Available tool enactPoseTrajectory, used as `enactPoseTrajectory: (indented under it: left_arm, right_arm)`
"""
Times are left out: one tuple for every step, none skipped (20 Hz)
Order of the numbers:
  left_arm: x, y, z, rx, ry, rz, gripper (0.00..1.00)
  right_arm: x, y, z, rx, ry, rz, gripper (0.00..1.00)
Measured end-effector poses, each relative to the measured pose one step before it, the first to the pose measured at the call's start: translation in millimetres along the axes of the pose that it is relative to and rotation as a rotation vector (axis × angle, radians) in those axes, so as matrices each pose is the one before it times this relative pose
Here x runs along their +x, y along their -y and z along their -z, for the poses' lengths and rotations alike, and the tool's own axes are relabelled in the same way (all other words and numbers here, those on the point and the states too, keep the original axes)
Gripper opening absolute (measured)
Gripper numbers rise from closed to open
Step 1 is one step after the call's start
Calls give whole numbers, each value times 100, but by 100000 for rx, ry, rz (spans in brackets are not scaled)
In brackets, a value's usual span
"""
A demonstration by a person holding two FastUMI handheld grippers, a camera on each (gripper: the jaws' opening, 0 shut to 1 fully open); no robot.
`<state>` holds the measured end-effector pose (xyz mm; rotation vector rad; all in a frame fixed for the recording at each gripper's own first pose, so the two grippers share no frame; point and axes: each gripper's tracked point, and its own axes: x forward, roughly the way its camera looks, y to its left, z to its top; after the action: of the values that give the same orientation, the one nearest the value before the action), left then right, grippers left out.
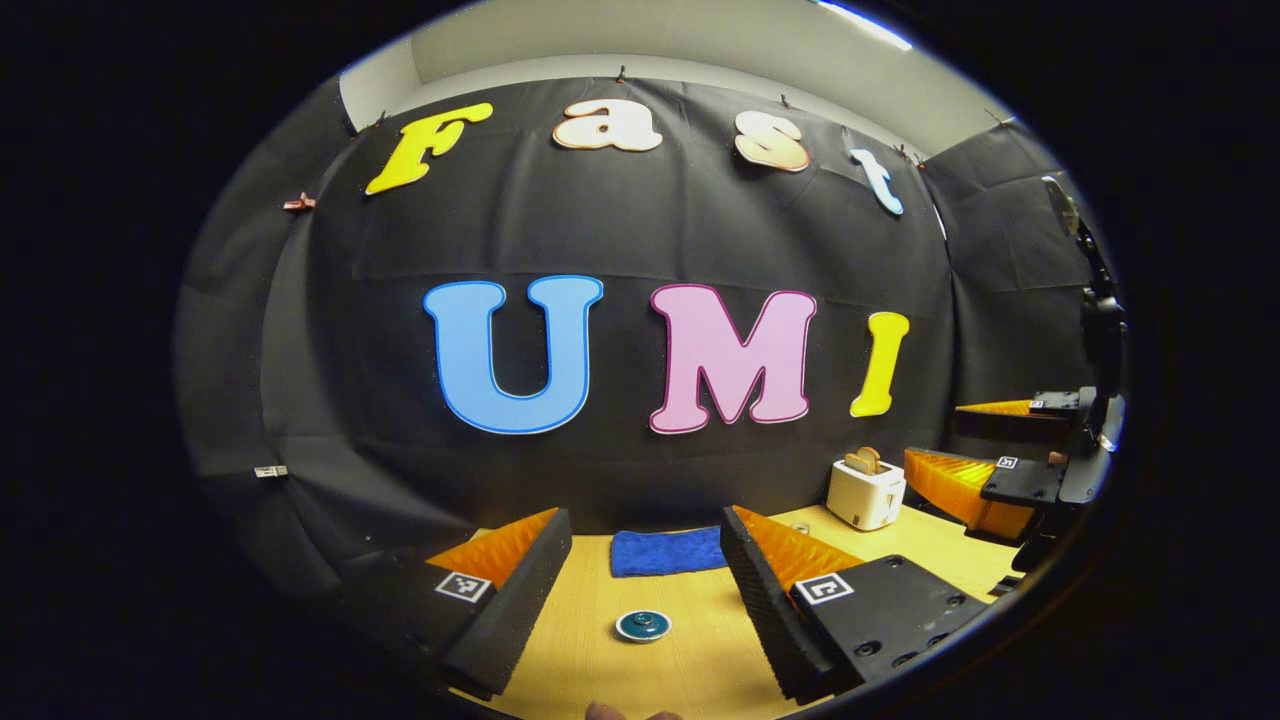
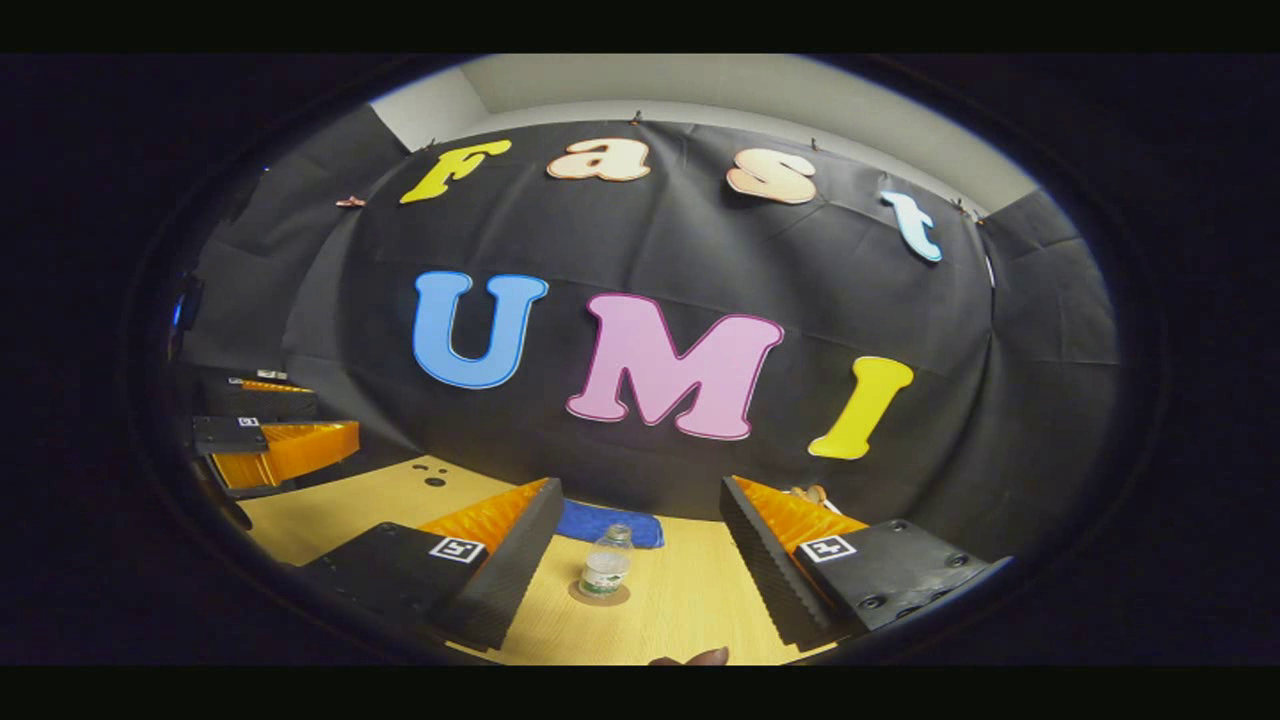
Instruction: Open the teacup lid with one hand, grasp the water bottle and pour water into the teacup with the other hand; after pouring, place the water bottle on the coaster and then close the teacup lid.
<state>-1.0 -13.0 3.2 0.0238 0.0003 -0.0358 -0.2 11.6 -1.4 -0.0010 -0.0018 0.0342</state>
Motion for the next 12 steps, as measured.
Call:
enactPoseTrajectory:
  left_arm:
    - [144, 65, 207, -87, -257, 27, 95]
    - [105, 37, 267, -175, -251, 47, 95]
    - [197, 22, 238, -185, -555, 54, 95]
    - [458, -55, 523, -301, -509, -140, 95]
    - [386, -104, 376, -231, -421, -372, 95]
    - [547, -88, 771, -49, -404, -563, 95]
    - [533, -210, 682, 296, -30, -758, 95]
    - [777, -150, 1211, 677, -641, -810, 95]
    - [773, -180, 1212, 860, -938, -757, 95]
    - [861, -172, 1567, 820, -1267, -807, 95]
    - [941, -79, 1480, 516, -907, -810, 94]
    - [1010, 8, 1598, 416, -549, -655, 95]
  right_arm:
    - [105, -145, 153, -190, -256, -599, 98]
    - [64, -97, 149, -262, -191, -551, 98]
    - [111, -134, 278, -269, -501, -832, 98]
    - [95, -300, 412, -158, -683, -1275, 98]
    - [231, -309, 330, -230, -702, -1144, 98]
    - [240, -200, 381, -279, -544, -993, 98]
    - [315, -126, 610, -99, -403, -806, 98]
    - [436, -189, 757, 459, -621, -880, 98]
    - [500, -215, 905, 733, -1128, -1055, 98]
    - [494, -110, 1118, 798, -1384, -542, 96]
    - [400, 51, 892, 713, -586, -119, 98]
    - [525, 165, 684, 804, 42, 65, 98]
